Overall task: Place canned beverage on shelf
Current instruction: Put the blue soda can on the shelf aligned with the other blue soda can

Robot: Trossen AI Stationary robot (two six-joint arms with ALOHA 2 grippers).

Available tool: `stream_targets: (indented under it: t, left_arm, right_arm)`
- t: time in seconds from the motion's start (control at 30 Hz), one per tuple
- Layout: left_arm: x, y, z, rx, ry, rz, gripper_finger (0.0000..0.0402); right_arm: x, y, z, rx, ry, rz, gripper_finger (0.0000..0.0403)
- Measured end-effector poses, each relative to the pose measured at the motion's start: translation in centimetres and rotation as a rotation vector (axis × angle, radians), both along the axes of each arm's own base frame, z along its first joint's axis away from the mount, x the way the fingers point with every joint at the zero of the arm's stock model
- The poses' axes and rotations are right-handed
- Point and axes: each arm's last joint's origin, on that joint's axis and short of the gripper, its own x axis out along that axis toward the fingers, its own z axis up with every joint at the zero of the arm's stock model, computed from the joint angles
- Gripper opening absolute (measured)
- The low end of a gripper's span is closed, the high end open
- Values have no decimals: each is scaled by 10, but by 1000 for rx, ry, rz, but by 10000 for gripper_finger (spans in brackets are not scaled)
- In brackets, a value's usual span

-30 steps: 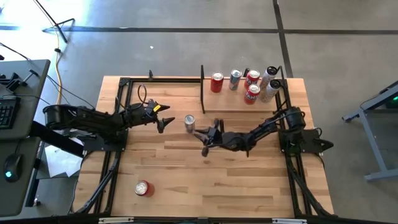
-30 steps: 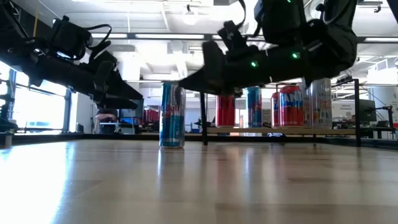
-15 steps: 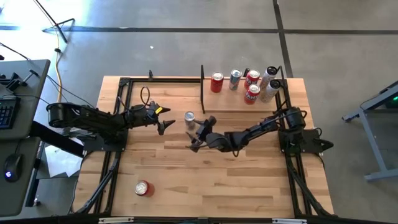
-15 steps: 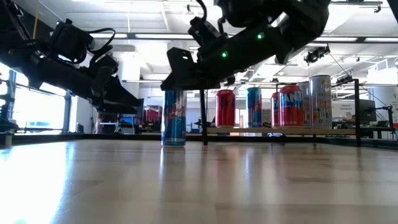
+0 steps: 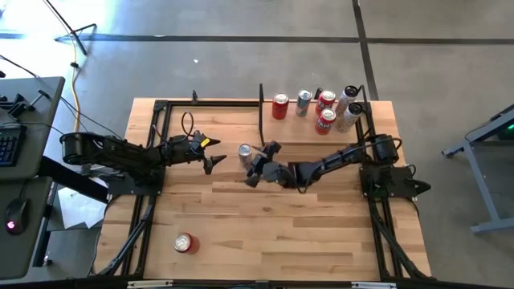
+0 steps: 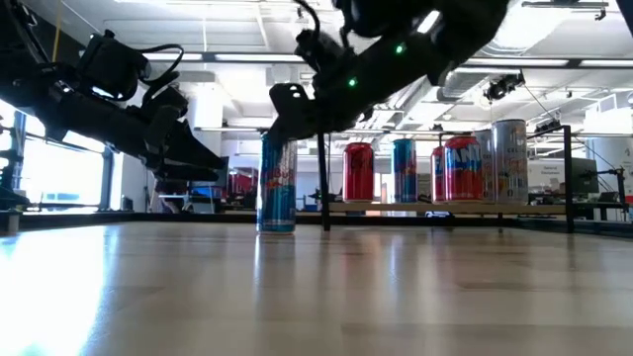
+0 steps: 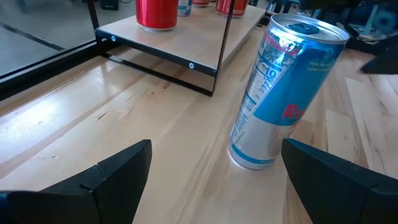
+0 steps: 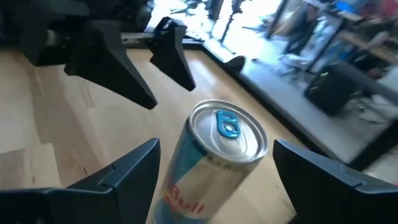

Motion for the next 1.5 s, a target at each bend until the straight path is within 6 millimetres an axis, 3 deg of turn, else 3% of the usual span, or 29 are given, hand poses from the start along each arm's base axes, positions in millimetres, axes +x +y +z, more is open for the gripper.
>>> stream_targets:
  t: [0.17, 0.3, 0.57, 0.77, 1.03, 1.27, 1.5]
  left_arm:
    - [0, 0, 0, 0, 1, 0, 348]
    - [0, 0, 0, 0, 0, 0, 348]
    - [0, 0, 0, -1, 0, 0, 349]
    - [0, 0, 0, 4, 2, -2, 349]
    - [0, 0, 0, 4, 2, -2, 349]
    - [0, 0, -1, 4, 8, -3, 349]
    - [0, 0, -1, 4, 9, -3, 349]
  right_arm:
    - [4, -29, -1, 140, -38, 75, 298]
    - [4, -39, -1, 154, -45, 58, 298]
    - [6, -44, -1, 206, -53, 137, 289]
    - [6, -44, 0, 209, -66, 150, 221]
    - [5, -36, 4, 219, -54, 234, 221]
    - [-13, -11, 52, 151, -69, 264, 221]
    - [-64, 13, 95, 57, 72, 72, 221]
